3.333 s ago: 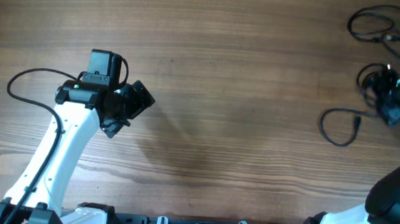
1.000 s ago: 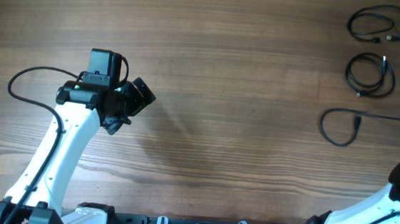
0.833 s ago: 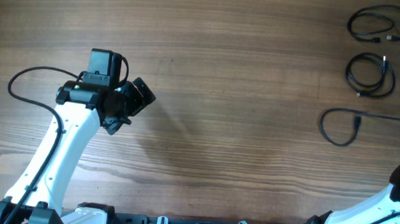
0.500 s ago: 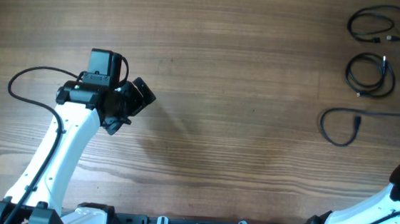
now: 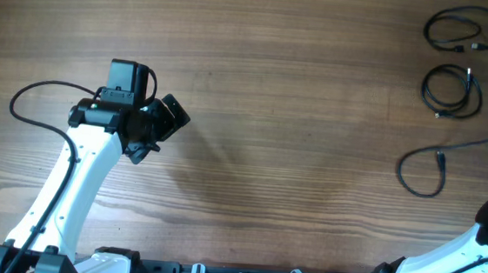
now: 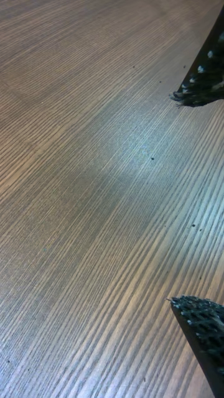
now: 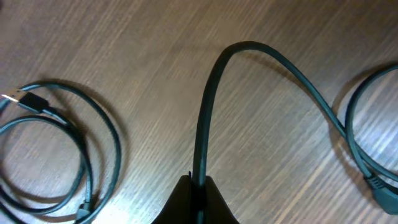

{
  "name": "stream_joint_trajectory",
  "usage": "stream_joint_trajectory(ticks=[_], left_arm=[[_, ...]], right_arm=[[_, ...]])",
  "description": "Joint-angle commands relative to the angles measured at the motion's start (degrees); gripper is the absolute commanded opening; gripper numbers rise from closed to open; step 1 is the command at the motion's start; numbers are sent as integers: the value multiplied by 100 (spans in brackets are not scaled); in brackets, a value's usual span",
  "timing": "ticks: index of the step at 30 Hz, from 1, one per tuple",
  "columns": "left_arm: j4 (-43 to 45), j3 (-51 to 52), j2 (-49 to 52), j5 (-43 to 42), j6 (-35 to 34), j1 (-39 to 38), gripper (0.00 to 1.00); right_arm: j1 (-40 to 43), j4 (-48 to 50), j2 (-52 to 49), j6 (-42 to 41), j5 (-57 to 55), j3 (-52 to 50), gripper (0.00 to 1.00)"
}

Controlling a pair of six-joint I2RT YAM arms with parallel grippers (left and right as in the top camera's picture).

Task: Untangle cables

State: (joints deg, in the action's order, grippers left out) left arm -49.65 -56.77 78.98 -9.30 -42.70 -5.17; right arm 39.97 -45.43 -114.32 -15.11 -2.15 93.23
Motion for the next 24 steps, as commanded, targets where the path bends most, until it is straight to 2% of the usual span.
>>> stream_joint_trajectory(ticks=[1, 3, 4, 6, 7, 8, 9, 12, 14, 17, 19, 21, 24], left_arm=[[22, 52, 55, 39, -15, 15, 100], [20, 52, 55, 37, -13, 15, 99], [20, 52, 55, 39, -13, 15, 100], [44, 52, 55, 39, -13, 15, 100], [57, 52, 55, 37, -13, 15, 100], [57, 52, 55, 37, -15, 15, 100], [55, 52, 55, 37, -13, 15, 99], [42, 52, 55, 37, -15, 15, 100], [42, 52, 52, 37, -13, 15, 100], [39, 52, 52, 37, -13, 15, 100], [39, 52, 52, 37, -13, 15, 100], [39, 52, 52, 37, -13, 15, 100], [39, 52, 52, 37, -13, 15, 100]], right_arm=[[2, 107, -59, -48, 535, -15, 9], [2, 127, -52, -39, 660, -9, 26], [2, 87, -35, -39, 658, 9, 59], [2, -31, 48, -175, 654, 24, 80], [2, -76, 136, -251, 656, 24, 87], [2, -114, 205, -317, 654, 24, 90], [2, -166, 356, -339, 654, 24, 100], [2, -428, 868, -601, 691, 24, 100], [-24, -713, 1285, -992, 1351, 24, 100], [-289, -1137, 1803, -1056, 1864, 22, 100], [-754, -1403, 2162, -994, 1860, 13, 100], [-1541, -1755, 2555, -577, 1836, 13, 100], [-2557, -2249, 2988, -442, 1722, 11, 100]])
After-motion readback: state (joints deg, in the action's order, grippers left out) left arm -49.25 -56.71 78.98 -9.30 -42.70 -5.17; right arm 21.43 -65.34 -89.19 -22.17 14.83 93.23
